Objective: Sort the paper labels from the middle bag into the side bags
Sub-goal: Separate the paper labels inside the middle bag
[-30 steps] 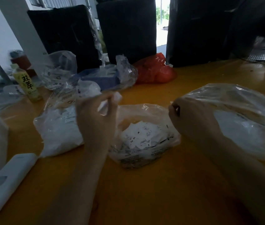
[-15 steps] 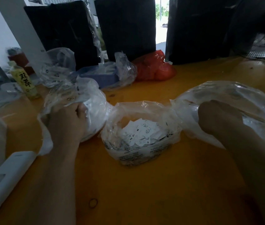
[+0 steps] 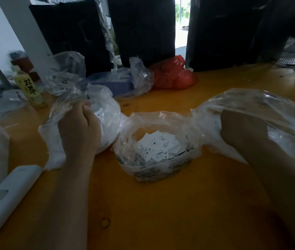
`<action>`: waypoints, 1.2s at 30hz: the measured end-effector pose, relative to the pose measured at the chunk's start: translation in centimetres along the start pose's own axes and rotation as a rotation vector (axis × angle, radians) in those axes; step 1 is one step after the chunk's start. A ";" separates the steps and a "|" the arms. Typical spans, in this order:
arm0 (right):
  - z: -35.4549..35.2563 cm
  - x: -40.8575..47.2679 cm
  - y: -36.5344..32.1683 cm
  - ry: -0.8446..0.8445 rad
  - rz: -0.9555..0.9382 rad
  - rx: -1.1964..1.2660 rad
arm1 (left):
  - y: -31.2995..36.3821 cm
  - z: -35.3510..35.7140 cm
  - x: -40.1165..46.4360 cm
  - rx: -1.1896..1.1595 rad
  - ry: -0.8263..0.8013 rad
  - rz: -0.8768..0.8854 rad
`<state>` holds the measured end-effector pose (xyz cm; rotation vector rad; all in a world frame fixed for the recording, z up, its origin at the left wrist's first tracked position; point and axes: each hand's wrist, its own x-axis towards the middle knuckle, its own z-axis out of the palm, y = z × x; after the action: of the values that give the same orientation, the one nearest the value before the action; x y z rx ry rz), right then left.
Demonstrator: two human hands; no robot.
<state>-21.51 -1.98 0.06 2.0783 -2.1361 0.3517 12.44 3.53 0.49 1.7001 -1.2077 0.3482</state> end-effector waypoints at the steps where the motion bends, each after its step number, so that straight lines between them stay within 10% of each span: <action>1: 0.1 0.1 -0.1 0.027 0.008 0.019 | 0.4 -0.1 0.0 0.007 0.047 0.018; 10: -0.3 0.3 -1.5 0.036 -0.003 0.206 | 5.3 2.3 -4.2 -0.293 -0.037 0.320; 16: -0.1 0.7 -2.4 -0.058 0.217 1.140 | 6.1 3.3 -5.6 -0.392 -0.284 0.313; 21: 0.9 1.0 -1.1 0.079 0.056 0.318 | 6.3 3.4 -6.0 -0.413 -0.363 0.329; 25: 0.2 1.2 0.2 -0.038 0.093 0.298 | 6.4 3.4 -6.2 -0.398 -0.438 0.327; 36: -1.3 -0.1 -2.4 0.004 0.091 1.288 | 6.8 3.9 -7.0 -0.577 -0.593 0.166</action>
<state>-19.21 -1.62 1.46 2.3468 -2.1920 2.1823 2.42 4.04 -2.49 1.2209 -1.6810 -0.4140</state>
